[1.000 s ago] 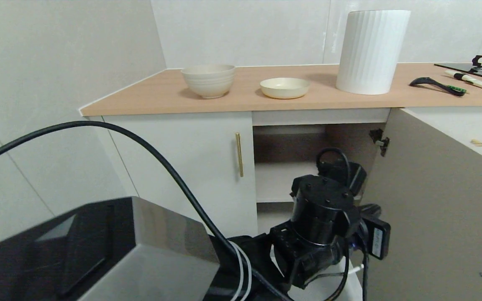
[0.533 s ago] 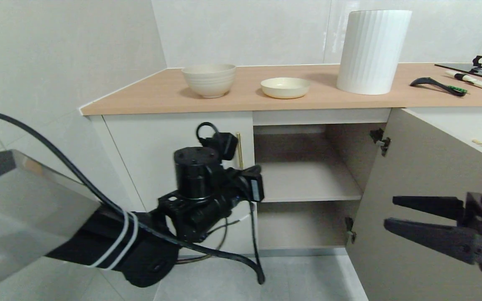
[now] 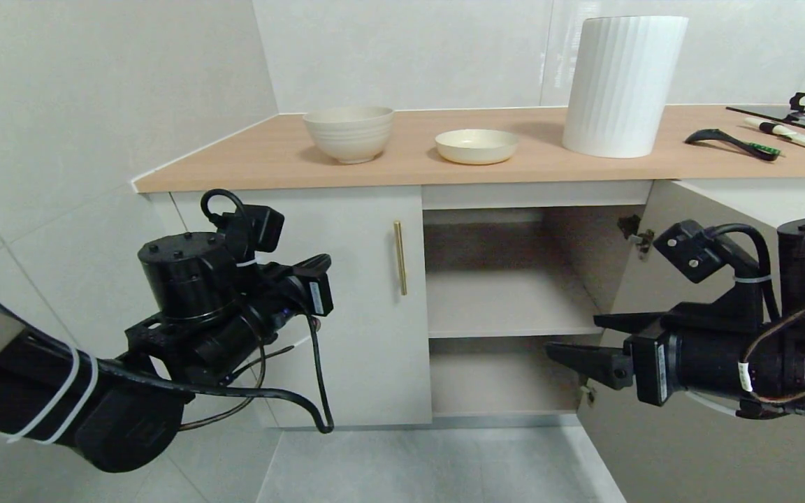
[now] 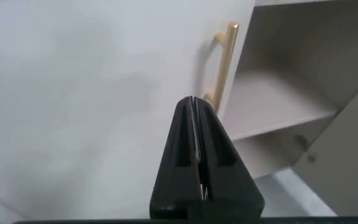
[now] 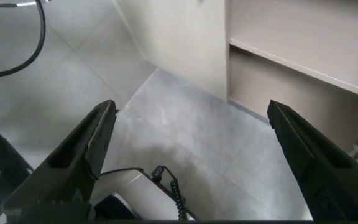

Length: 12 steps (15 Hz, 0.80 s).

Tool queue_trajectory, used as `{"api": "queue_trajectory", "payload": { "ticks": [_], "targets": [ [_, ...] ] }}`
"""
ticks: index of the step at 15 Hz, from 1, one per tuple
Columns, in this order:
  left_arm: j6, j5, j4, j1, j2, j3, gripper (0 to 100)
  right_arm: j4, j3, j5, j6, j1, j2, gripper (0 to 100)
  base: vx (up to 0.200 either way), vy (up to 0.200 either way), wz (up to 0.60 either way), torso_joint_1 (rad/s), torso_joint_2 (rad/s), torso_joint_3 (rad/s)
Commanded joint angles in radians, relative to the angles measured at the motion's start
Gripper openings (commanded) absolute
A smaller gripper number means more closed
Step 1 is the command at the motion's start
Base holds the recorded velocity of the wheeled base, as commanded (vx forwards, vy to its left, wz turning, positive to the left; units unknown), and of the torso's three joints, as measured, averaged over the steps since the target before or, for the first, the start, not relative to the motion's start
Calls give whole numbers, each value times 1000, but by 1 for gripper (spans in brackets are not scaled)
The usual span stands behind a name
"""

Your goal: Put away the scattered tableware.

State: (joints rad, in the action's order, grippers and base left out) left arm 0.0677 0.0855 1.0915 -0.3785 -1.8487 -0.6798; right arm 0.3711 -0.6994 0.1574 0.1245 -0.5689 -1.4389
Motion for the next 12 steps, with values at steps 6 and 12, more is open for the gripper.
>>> {"api": "queue_trajectory", "payload": {
  "ticks": [6, 12],
  "targets": [
    [-45, -52, -122, 9, 166, 8, 100, 68, -20, -4, 58, -31, 20, 100, 0, 0, 0, 0, 0, 0],
    [-43, -53, -148, 9, 240, 6, 100, 77, -66, -102, 66, -65, -20, 100, 0, 0, 0, 0, 0, 0]
  ]
}}
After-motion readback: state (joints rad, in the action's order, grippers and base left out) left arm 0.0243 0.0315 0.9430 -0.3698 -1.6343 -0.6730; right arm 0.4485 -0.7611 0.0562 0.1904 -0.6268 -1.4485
